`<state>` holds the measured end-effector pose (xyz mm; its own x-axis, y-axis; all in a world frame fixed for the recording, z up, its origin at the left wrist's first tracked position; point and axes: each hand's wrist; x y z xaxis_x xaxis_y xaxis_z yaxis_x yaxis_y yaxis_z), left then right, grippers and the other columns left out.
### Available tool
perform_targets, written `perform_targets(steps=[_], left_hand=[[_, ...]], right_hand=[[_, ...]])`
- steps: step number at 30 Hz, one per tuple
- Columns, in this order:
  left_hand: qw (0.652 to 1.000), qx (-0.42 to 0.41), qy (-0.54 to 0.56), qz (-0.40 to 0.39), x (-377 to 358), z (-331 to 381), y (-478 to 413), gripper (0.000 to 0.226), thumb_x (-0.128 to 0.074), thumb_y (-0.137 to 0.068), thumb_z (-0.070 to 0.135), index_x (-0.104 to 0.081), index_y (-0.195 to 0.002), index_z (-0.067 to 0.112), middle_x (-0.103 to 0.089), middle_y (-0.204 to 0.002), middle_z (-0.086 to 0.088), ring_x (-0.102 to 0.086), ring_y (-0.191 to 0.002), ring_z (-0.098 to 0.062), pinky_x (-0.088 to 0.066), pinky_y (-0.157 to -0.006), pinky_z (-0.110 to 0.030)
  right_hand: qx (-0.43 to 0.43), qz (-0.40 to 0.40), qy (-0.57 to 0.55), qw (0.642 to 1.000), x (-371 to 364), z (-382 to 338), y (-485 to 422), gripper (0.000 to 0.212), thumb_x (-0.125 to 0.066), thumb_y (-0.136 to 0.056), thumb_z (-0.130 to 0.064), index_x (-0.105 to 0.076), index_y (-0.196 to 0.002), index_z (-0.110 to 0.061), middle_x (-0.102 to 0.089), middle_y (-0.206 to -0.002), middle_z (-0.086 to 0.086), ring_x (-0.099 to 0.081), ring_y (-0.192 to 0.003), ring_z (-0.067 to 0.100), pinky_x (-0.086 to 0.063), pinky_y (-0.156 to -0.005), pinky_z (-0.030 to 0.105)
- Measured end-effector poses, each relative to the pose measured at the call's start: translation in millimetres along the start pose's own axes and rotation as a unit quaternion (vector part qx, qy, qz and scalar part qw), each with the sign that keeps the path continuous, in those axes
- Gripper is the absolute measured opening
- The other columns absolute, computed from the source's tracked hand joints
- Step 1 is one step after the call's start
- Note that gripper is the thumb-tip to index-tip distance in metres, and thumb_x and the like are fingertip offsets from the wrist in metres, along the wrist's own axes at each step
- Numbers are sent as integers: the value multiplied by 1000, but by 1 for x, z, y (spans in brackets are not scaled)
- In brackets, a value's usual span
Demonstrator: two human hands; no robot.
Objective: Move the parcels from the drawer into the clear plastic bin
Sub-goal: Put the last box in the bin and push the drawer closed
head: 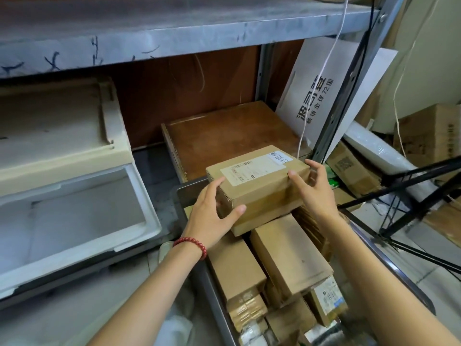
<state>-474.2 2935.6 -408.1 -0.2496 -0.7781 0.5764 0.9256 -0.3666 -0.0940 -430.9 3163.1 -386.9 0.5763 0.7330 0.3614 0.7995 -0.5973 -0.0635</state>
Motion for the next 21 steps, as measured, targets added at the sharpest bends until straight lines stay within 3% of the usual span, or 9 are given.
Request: perform_targets(steps=[3,5,8,10,13,15,19,21], left_hand=[[1000,-25,-3,-5,0,2,-1,59,-64,-88,34,-35,-139,34,-34,-147,8,-44,-129,-16,-47,-101,-41],[999,-22,-37,-3,-1,3,-3,51,-61,-91,29,-41,-137,30,-32,-149,5,-39,-133,-16,-42,-106,-39],[996,-17,-91,5,-3,4,-4,45,-59,-91,34,-45,-134,31,-29,-150,5,-38,-133,-16,-36,-102,-28],[994,-27,-107,5,-2,5,-3,45,-57,-92,37,-43,-134,33,-29,-150,6,-41,-130,-16,-38,-95,-24],[963,-49,-265,-5,0,-1,-1,55,-51,-91,49,-27,-139,41,-22,-155,5,-33,-136,-24,-42,-99,-41],[935,-51,-349,-19,3,-3,0,64,-48,-88,58,-14,-141,46,-16,-158,5,-19,-143,-28,-32,-106,-51],[920,-75,-384,-17,11,-1,6,68,-42,-88,63,-14,-147,41,-14,-159,5,-12,-145,-27,-22,-111,-51],[920,-65,-385,-5,19,-2,14,67,-41,-89,62,-18,-148,38,-17,-158,5,-15,-145,-25,-23,-111,-49]], right_hand=[[9,3,21,1000,-1,2,-1,53,-62,-91,-35,-40,-138,-29,-47,-137,-5,-41,-109,6,-36,-90,27],[18,-6,56,998,-3,5,0,52,-61,-93,-30,-39,-140,-25,-47,-138,-4,-41,-110,7,-37,-92,28],[42,-12,142,989,-6,6,1,50,-54,-96,-33,-40,-143,-21,-44,-144,2,-44,-124,17,-38,-105,40],[54,-13,247,967,-6,3,1,50,-47,-99,-38,-38,-146,-21,-35,-152,4,-34,-139,24,-31,-112,49],[95,12,368,925,-5,-4,6,48,-39,-100,-41,-41,-144,-21,-34,-153,4,-29,-142,24,-27,-113,53],[108,10,407,907,-5,-8,11,47,-35,-101,-41,-41,-143,-20,-38,-150,3,-30,-140,23,-24,-113,52],[85,-46,500,860,-1,-23,15,52,-26,-101,-48,-31,-147,-24,-28,-156,0,-15,-147,24,-11,-116,53],[101,-47,499,860,-1,-31,22,52,-29,-99,-51,-35,-144,-24,-28,-156,0,-15,-147,24,-10,-116,53]])
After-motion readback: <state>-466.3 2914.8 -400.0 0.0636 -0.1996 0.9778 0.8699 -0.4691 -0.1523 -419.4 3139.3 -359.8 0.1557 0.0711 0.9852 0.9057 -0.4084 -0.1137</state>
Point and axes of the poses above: each hand's wrist, its own y-axis away from the middle knuckle, its own x-axis out of the back of the hand, z = x × y
